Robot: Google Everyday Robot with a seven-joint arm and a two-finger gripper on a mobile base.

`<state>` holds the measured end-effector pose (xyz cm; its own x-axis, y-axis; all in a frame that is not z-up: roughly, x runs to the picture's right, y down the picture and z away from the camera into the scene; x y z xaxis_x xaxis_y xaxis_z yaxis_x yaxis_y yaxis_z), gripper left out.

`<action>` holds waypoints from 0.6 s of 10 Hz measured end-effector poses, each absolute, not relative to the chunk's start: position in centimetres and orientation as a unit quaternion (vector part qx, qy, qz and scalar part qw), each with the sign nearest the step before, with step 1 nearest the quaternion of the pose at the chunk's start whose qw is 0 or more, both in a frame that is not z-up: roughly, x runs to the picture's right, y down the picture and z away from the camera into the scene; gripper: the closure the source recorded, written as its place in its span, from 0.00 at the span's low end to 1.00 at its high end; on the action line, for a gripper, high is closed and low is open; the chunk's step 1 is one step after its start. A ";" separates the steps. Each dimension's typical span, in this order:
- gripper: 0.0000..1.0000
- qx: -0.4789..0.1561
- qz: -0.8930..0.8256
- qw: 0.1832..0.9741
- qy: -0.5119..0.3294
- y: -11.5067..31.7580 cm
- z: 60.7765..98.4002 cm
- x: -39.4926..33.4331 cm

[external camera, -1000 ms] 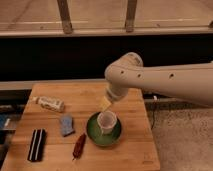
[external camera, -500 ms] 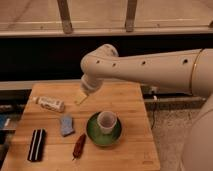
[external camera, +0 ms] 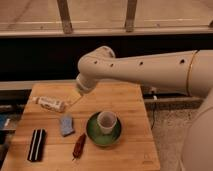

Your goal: Wipe the white sponge on the table

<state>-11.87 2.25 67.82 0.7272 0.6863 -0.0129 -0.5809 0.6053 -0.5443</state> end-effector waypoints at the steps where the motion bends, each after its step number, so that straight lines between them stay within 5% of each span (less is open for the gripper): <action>1: 0.20 -0.266 0.355 0.891 -0.098 2.3 67.8 -11.9; 6: 0.20 -0.318 0.277 0.904 -0.070 7.8 71.5 -16.6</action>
<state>-16.64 7.83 71.49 0.8365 0.5458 -0.0489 -0.4563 0.6443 -0.6138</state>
